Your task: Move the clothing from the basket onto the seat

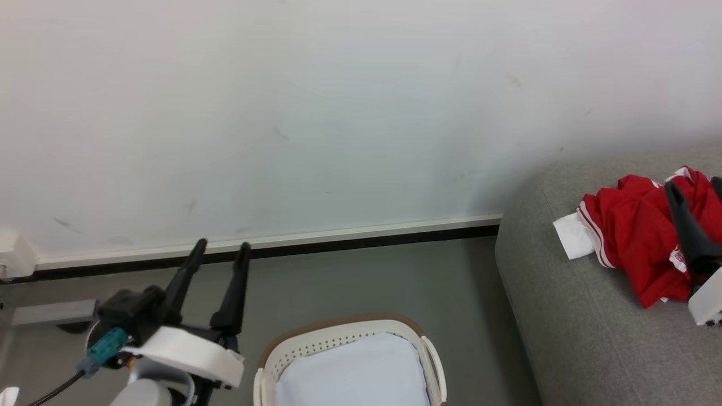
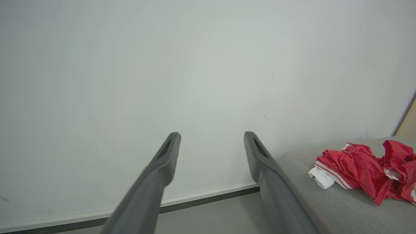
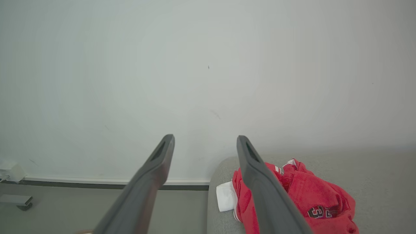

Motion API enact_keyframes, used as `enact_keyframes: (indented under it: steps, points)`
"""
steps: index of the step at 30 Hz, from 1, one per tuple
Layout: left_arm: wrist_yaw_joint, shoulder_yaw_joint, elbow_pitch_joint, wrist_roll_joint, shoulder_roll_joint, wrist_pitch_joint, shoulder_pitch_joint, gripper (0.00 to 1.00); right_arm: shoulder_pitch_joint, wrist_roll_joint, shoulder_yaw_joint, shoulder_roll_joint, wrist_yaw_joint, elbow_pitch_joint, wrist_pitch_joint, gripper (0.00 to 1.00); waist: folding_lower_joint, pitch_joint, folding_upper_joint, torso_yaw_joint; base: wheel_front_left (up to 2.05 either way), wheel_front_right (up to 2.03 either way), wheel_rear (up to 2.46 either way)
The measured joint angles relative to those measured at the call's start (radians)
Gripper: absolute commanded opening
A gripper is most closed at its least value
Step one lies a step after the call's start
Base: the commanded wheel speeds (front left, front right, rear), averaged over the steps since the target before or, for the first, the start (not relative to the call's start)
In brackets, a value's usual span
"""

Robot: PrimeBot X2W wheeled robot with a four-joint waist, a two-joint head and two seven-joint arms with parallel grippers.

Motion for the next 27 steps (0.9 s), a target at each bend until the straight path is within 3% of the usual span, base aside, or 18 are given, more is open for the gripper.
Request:
enact_keyframes:
  steps: [5, 12, 19, 27]
  points:
    - [0.035, 0.112, -0.007, 0.005, -0.016, 0.000, 0.105, 1.00, 0.084, -0.025, 0.028, 0.074, 0.000, 0.016, -0.167, 1.00, 0.0000, -0.018, 0.0000, 0.030, 0.00, 0.00, 0.00]
    - [0.037, 0.243, -0.013, 0.051, -0.086, 0.000, 0.237, 1.00, 0.204, -0.051, 0.093, 0.170, 0.000, 0.116, -0.393, 1.00, 0.0001, -0.026, 0.0000, 0.047, 0.00, 0.00, 0.00]
    - [-0.027, 0.364, -0.019, 0.137, -0.193, 0.000, 0.316, 1.00, 0.259, -0.004, 0.229, 0.197, 0.000, 0.242, -0.587, 1.00, 0.0003, -0.030, 0.0000, 0.055, 0.00, 0.00, 0.00]
    - [-0.095, 0.449, 0.033, 0.252, -0.276, 0.000, 0.357, 1.00, 0.270, -0.038, 0.274, 0.212, 0.000, 0.352, -0.640, 1.00, 0.0003, -0.034, 0.0000, 0.051, 0.00, 0.00, 0.00]
